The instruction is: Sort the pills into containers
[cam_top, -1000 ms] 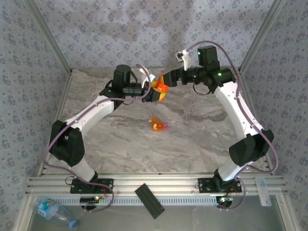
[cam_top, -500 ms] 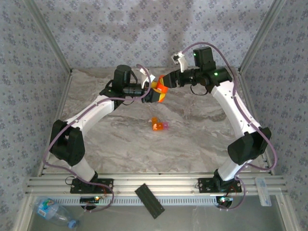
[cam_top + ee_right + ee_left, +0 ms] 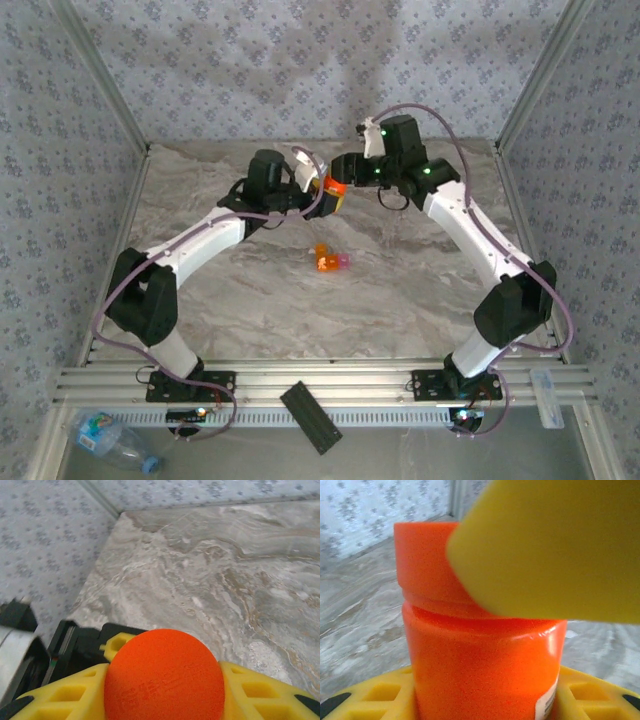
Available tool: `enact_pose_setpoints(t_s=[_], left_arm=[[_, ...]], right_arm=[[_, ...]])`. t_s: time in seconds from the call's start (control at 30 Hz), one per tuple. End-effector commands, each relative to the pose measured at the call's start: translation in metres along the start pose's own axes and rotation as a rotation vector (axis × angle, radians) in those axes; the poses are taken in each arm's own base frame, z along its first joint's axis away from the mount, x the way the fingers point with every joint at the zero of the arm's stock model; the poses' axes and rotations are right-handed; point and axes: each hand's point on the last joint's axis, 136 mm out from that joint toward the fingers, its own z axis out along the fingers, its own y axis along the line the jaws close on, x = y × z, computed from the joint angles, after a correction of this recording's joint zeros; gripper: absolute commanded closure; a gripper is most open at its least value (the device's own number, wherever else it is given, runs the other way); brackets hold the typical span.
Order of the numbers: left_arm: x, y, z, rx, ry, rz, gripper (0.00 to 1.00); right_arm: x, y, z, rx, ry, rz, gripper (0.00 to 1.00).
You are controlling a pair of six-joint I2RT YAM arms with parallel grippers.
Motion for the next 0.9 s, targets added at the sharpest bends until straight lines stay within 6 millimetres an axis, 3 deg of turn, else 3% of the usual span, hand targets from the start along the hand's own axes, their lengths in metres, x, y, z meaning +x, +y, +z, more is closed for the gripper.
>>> enact_pose_setpoints(t_s=[0.0,0.13,0.27,0.43,0.53,0.7,0.87], left_arm=[[-0.074,-0.030,-0.014,-0.036,-0.259,0.156,1.00],[-0.073,-0.028,-0.009,-0.068,-0.272,0.144,1.00],[-0.072,-0.025,-0.008,-0.077,-0.266,0.144,1.00],[-0.069,-0.021,-0.010,-0.048,-0.231,0.165,1.00],[-0.071,-0.017,-0.018,-0.012,-0.228,0.157,1.00],[-0.074,-0.024,-0.032,0.101,-0.223,0.159,1.00],[-0.071,-0.042,-0.040,0.248,-0.174,0.144,1.00]], right_arm=[[0.000,0.008,0.015,0.032,-0.060,0.094,0.54],[-0.002,0.010,0.017,0.023,-0.064,0.096,0.54],[-0.004,0.010,0.007,0.000,-0.059,0.091,0.48],[-0.019,0.011,-0.031,-0.111,-0.105,0.032,0.17],[-0.024,0.020,-0.062,-0.201,-0.140,-0.057,0.07],[-0.020,0.035,-0.096,-0.288,-0.137,-0.188,0.03],[-0.022,0.033,-0.101,-0.291,-0.078,-0.252,0.03]])
